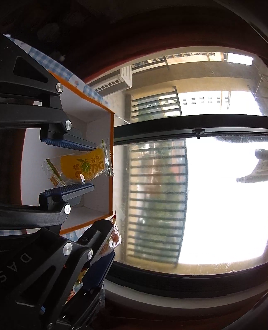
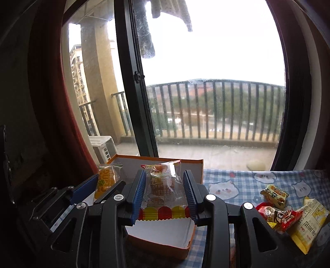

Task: Organize snacks
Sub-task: 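Carry both snacks over the orange box and open both tools to drop them, then withdraw both tools from the box back toward the snack pile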

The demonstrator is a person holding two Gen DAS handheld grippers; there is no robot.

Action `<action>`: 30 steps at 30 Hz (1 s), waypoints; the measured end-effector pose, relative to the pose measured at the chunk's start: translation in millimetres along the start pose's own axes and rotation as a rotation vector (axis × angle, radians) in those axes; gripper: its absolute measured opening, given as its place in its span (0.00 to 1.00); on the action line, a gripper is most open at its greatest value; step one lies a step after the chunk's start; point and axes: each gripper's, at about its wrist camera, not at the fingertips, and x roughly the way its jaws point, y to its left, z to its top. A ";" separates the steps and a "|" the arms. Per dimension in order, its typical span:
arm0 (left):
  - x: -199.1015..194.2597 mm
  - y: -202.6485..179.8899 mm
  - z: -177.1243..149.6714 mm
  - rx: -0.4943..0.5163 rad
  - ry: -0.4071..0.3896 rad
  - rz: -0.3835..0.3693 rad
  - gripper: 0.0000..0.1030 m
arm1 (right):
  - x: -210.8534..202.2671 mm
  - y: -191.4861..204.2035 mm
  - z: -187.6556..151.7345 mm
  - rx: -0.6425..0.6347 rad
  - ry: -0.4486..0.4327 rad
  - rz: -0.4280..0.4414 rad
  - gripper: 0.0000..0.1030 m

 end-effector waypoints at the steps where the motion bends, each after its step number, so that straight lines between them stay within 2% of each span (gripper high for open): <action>1: 8.4 2.4 -1.0 -0.001 0.013 0.003 0.31 | 9.0 -0.1 0.4 0.003 0.009 -0.002 0.40; 6: 53.6 13.3 -14.8 -0.010 0.120 0.013 0.31 | 59.2 -4.9 -10.8 0.034 0.103 0.015 0.40; 11: 81.0 15.2 -37.0 -0.013 0.212 -0.004 0.40 | 90.2 -3.1 -25.8 0.027 0.167 -0.010 0.41; 13: 83.4 15.6 -41.8 -0.015 0.223 0.004 0.60 | 96.3 -2.6 -30.2 0.012 0.196 -0.018 0.43; 14: 82.1 15.1 -41.8 -0.018 0.219 -0.001 0.76 | 99.1 -2.5 -31.7 0.010 0.211 -0.023 0.54; 15: 80.2 14.4 -42.6 -0.016 0.212 -0.005 0.82 | 99.9 -3.4 -33.3 0.014 0.219 -0.033 0.64; 16: 78.0 13.8 -40.4 -0.009 0.205 -0.006 0.82 | 98.4 -4.5 -35.2 0.022 0.210 -0.040 0.82; 17: 74.9 12.2 -41.1 -0.001 0.199 -0.005 0.82 | 95.5 -4.7 -35.9 0.025 0.192 -0.046 0.88; 20: 69.4 10.7 -37.8 0.001 0.200 -0.016 0.87 | 90.1 -4.3 -36.0 0.024 0.194 -0.049 0.88; 30: 46.1 6.9 -36.6 -0.003 0.166 -0.040 0.91 | 57.6 -6.8 -37.0 0.005 0.169 -0.067 0.88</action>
